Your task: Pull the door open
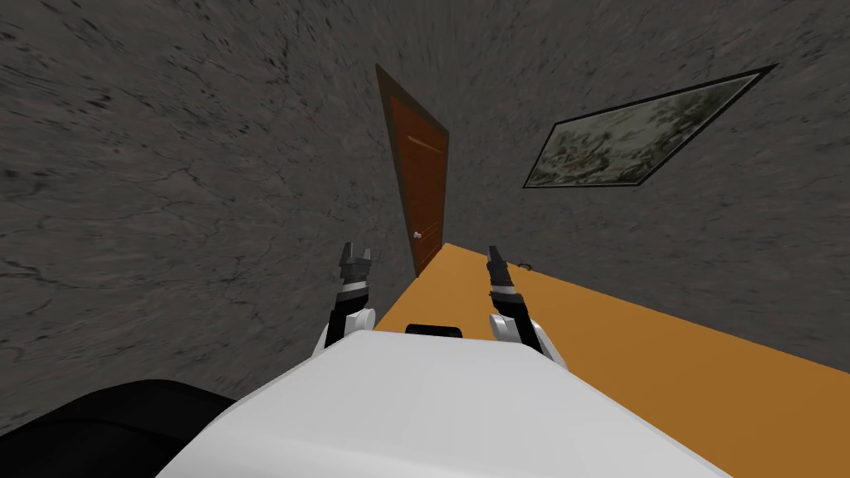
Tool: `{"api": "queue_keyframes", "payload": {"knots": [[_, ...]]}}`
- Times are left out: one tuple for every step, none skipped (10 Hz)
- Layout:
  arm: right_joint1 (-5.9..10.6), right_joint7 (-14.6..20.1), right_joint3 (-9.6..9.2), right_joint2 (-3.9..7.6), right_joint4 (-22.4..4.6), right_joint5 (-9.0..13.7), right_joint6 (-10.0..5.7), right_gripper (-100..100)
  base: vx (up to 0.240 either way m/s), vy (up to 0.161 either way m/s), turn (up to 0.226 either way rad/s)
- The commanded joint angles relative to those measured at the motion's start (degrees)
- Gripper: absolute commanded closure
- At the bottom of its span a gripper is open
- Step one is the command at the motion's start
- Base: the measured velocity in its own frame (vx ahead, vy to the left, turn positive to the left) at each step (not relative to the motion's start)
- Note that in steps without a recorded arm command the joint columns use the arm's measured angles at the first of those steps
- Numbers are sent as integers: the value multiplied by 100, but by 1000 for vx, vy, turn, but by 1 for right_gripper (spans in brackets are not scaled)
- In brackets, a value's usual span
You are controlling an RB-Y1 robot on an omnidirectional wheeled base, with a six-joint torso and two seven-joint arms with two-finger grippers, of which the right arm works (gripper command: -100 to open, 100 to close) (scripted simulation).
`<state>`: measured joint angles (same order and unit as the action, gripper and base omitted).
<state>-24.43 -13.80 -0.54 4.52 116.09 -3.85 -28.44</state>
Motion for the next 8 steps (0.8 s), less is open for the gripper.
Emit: {"api": "queue_keyframes", "payload": {"knots": [[19, -128, -22, 18, -158, -74, -80, -100, 78, -59, 68], [57, -272, -48, 33, -324, -163, -140, -100, 92, -63, 116], [77, -348, -62, 40, -411, -210, -172, -100, 107, -70, 136], [98, -424, -76, 47, -499, -257, -204, -100, 83, -64, 96], [118, -500, -90, 54, -587, -304, -235, -100, 61, -64, 58], [159, -652, -118, 67, -762, -398, -299, -100, 103, -87, 124], [179, -729, -133, 73, -851, -446, -331, -100, 104, -84, 138], [201, -810, -147, 78, -945, -496, -365, -100, 81, -72, 84]]}}
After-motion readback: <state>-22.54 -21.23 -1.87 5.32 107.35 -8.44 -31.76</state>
